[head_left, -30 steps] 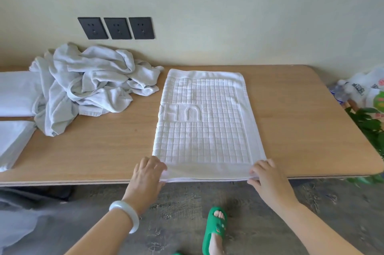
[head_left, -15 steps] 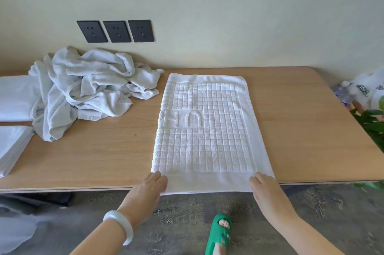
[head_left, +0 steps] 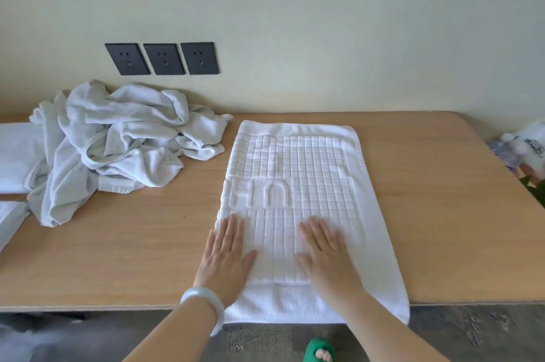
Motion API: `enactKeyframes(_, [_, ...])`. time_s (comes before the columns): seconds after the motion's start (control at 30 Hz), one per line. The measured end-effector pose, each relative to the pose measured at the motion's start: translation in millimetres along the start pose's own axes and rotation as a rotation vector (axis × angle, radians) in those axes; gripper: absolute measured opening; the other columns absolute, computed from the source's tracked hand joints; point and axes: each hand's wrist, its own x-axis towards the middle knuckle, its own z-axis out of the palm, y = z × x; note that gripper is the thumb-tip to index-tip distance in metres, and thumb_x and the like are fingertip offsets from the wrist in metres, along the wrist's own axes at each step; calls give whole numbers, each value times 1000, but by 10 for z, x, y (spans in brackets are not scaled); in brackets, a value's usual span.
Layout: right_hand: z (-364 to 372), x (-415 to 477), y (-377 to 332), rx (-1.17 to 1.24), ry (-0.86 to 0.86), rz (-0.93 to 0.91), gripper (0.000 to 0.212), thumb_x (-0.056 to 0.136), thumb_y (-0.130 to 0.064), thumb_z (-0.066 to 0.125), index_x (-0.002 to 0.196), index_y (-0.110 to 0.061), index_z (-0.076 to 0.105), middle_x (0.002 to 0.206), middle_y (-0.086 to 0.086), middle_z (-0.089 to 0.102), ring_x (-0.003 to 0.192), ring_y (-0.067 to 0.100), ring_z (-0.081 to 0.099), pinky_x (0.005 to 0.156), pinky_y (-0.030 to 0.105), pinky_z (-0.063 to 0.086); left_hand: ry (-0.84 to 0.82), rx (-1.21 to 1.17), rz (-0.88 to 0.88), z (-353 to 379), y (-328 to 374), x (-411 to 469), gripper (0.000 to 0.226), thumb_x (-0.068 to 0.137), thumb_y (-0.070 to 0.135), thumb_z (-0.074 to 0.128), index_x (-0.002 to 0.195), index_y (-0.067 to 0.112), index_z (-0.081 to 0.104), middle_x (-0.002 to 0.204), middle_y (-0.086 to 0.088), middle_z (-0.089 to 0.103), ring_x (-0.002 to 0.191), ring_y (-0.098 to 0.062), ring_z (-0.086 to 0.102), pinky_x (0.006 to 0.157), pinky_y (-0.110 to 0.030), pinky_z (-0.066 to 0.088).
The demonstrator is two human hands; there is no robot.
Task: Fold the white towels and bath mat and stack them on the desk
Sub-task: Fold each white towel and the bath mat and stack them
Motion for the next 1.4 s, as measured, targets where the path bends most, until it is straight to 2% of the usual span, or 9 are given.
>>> enactKeyframes(0.13, [204,-364,446,-108,62,246,68,101,-54,11,152,-11,22,161,7,13,149,21,9,114,46,11,11,35,39,109,-150,-186,71,101,58,11,156,13,5,163,-4,0,151,-19,-1,117,-37,9])
enactKeyframes(0.27, [51,-195,295,-66,177,371,77,99,-55,9,136,-1,51,145,17,45,137,32,38,108,51,18,64,21,33,-30,-48,30,66,102,48,15,145,5,41,154,-11,35,147,-21,21,115,-41,15])
enactKeyframes(0.43, [-44,817,-349,61,220,62,64,102,-45,7,148,-9,32,155,10,31,145,26,22,114,43,9,133,36,-37,-62,112,866,66,100,47,17,149,4,27,158,-12,22,147,-25,18,117,-37,3])
enactKeyframes(0.53, [150,1099,-194,-54,150,-41,56,100,-42,24,145,-12,36,153,8,36,145,24,25,112,44,15,114,49,-87,133,-17,1007,70,100,53,3,153,9,17,161,-7,15,149,-22,11,118,-34,-3])
enactKeyframes(0.67, [193,941,502,-136,175,145,68,100,-50,15,149,-6,29,158,11,23,148,24,14,116,43,11,119,36,-51,202,-57,961,66,101,51,18,154,11,19,162,-5,15,150,-20,10,119,-39,8])
enactKeyframes(0.8, [76,965,569,-78,234,326,78,100,-55,10,142,5,36,151,21,34,141,28,24,115,42,10,135,4,-45,104,47,1091,65,101,48,22,151,6,28,159,-11,22,149,-23,16,117,-42,14])
enactKeyframes(1.03, [185,1873,65,-60,140,-12,62,100,-43,21,147,-5,34,156,10,30,147,22,20,114,43,14,116,-28,-80,94,153,2056,62,100,46,19,155,18,17,162,-1,9,150,-20,9,118,-36,-3])
enactKeyframes(1.27, [-53,1813,963,-70,186,361,84,91,-61,-12,151,-5,6,161,10,4,148,18,-5,120,41,0,101,-61,-124,119,129,2065,62,100,47,21,156,24,9,163,0,4,151,-17,1,120,-41,2])
enactKeyframes(1.4, [-56,2260,493,11,184,112,65,99,-44,19,150,-5,27,157,13,24,148,24,11,117,43,5,107,-32,-31,72,257,2371,59,100,41,24,152,14,29,160,-6,21,149,-24,15,118,-43,6])
